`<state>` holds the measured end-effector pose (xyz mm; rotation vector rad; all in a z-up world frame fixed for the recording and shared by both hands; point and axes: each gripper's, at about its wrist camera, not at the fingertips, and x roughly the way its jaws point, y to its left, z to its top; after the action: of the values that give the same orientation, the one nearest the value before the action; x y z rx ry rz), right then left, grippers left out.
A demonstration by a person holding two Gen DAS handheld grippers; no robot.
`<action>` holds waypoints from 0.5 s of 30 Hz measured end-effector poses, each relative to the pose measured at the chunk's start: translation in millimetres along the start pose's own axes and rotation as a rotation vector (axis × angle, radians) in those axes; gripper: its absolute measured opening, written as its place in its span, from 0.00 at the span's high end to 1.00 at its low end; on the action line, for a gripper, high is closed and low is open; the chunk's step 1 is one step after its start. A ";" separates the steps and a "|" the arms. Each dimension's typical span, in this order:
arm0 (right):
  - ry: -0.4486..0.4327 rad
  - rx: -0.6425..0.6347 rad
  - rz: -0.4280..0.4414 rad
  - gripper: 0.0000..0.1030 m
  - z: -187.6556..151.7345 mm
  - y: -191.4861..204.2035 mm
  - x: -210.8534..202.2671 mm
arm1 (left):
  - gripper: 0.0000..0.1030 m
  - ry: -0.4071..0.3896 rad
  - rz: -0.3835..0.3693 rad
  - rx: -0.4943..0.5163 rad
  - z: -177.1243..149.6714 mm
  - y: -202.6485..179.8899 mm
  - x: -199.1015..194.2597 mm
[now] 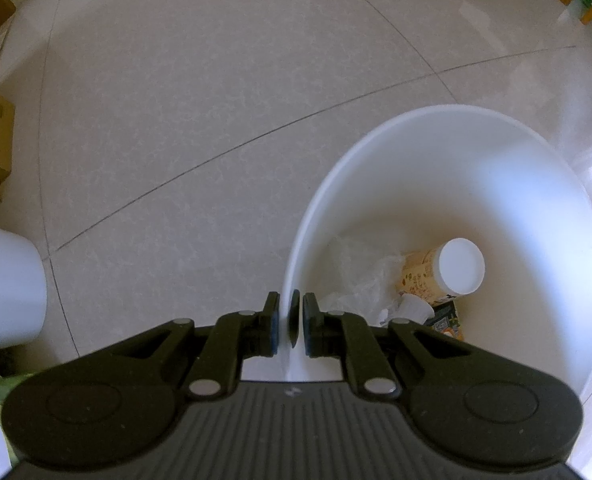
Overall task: Collect trash
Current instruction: 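Carry the orange peel over the bin and open the right tool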
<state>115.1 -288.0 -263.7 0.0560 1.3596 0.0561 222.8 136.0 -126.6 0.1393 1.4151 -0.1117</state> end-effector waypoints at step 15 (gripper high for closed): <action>-0.115 -0.297 0.152 0.30 17.1 85.1 -192.9 | 0.91 -0.004 -0.001 0.008 -0.1 -0.2 -0.1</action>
<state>91.0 -217.3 -65.8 -0.0863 1.2183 0.3764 222.6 135.8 -126.6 0.1451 1.4107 -0.1181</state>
